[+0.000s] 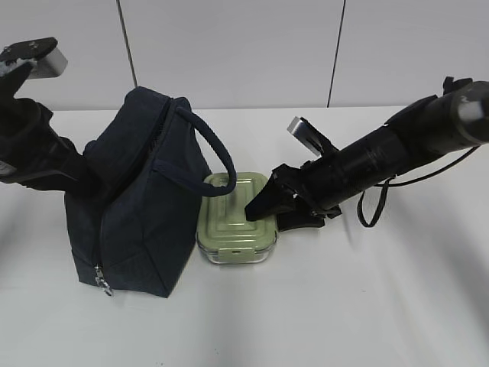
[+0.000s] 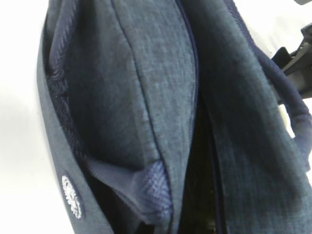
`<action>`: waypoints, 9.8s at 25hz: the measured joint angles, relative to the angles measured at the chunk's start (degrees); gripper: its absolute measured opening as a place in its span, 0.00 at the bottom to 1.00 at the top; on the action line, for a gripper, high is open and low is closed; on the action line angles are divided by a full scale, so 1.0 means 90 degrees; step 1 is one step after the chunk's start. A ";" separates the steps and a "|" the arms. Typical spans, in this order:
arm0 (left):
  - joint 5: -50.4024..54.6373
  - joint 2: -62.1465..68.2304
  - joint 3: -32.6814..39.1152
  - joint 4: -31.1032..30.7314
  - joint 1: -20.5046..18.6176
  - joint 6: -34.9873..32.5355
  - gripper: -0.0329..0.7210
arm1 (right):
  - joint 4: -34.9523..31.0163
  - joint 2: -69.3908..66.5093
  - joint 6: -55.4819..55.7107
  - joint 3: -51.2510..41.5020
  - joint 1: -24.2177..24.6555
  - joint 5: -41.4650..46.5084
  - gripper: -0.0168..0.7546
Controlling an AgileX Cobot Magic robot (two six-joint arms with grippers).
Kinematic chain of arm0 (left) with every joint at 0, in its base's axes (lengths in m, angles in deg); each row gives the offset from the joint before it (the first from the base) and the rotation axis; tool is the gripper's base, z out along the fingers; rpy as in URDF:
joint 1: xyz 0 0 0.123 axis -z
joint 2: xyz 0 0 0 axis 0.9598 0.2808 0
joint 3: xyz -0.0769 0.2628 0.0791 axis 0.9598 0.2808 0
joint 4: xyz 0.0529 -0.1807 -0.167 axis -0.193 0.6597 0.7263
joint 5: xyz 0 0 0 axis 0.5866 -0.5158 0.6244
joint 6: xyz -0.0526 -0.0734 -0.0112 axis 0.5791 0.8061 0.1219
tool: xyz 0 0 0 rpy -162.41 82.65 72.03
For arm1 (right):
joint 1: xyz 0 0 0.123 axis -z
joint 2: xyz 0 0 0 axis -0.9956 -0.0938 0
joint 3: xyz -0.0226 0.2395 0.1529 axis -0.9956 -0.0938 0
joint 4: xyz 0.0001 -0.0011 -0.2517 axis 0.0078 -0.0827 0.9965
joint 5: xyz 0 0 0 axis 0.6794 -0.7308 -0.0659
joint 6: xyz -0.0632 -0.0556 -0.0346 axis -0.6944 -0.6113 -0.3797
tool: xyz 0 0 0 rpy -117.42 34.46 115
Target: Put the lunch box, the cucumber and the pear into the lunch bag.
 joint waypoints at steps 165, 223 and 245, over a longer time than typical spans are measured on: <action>-0.0107 -0.0158 0.0000 -0.0168 0.0000 0.0027 0.04 | 0.5597 0.0713 0.4970 0.3918 -0.1954 0.1659 0.63; 0.0110 -0.0158 0.0000 0.0156 0.0175 0.0033 0.04 | 0.5600 0.1899 0.4273 0.1934 -0.1680 0.1043 0.04; -0.0086 0.0107 0.0000 0.0163 0.0499 0.0121 0.47 | 0.3217 0.2288 0.2202 0.0895 -0.1139 0.0686 0.62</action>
